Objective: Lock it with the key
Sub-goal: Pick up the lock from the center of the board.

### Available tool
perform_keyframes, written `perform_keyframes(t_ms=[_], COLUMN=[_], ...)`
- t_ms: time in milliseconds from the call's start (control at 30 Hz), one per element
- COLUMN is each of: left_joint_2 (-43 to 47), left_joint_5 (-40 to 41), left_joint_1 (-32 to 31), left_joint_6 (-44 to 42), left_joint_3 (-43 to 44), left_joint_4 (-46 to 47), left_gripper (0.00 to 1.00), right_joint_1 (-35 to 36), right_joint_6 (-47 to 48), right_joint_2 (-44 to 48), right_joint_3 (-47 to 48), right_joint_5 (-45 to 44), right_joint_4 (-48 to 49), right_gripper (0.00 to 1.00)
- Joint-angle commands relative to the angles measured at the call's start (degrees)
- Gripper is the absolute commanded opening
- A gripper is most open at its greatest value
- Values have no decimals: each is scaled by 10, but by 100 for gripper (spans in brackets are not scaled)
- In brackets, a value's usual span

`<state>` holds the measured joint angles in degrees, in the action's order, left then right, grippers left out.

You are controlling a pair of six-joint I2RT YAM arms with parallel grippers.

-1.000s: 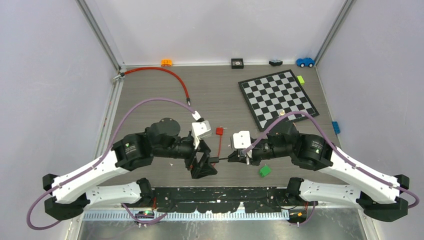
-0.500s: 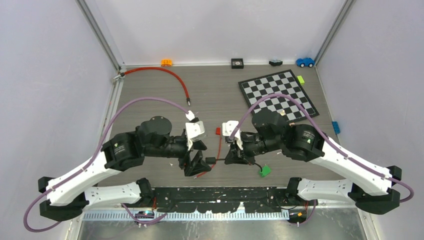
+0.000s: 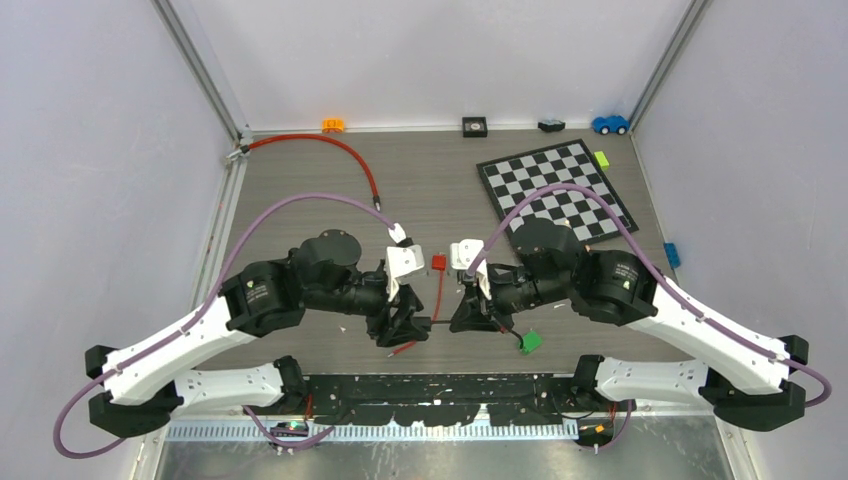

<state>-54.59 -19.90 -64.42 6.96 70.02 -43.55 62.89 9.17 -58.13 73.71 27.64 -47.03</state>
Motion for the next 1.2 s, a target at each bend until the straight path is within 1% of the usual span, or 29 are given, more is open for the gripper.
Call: perform_keyframes(t_ms=[0,100,200,267,333,433,467,667,700,800,833,933,967,1000,1067,1167], left_joint_2=[-3,-11,-19,-23,-26,-28,-28,-22,-20,-5,2,27,37,47,73,111], left_joint_5=[-32,-41,-50,-53,-56,-59,-59,-56,-51,-34,-30,-7,-2,5,26,80], left_joint_1=[1,0,0,0,1,1,1,0,1,0,1,0,0,1,0,0], left_joint_6=[3,6,7,7,7,8,9,9,9,9,9,9,9,10,12,20], left_joint_3=[-2,-1,2,4,4,4,4,-3,-5,-20,-27,-47,-55,-62,-76,-99], left_joint_4=[33,38,39,39,37,33,31,22,22,31,36,51,55,60,65,61], left_gripper=[52,43,40,35,27,4,0,0,0,0,0,0,0,0,0,0], right_joint_1=[1,1,1,1,1,1,1,1,1,1,1,1,1,1,1,1], right_joint_6=[-16,-19,-20,-21,-23,-23,-23,-25,-24,-26,-26,-28,-29,-30,-30,-26], right_joint_2=[14,14,14,14,14,15,17,28,33,57,67,98,108,120,142,176], right_joint_3=[9,8,8,7,6,3,3,-9,-15,-40,-50,-75,-84,-94,-113,-138], right_joint_5=[13,14,14,13,13,10,9,-7,-12,-36,-41,-60,-67,-74,-85,-113], right_joint_4=[40,40,40,40,42,45,45,56,63,93,107,130,138,146,163,171], right_gripper=[1,1,1,1,1,1,1,2,5,21,29,56,64,69,73,74])
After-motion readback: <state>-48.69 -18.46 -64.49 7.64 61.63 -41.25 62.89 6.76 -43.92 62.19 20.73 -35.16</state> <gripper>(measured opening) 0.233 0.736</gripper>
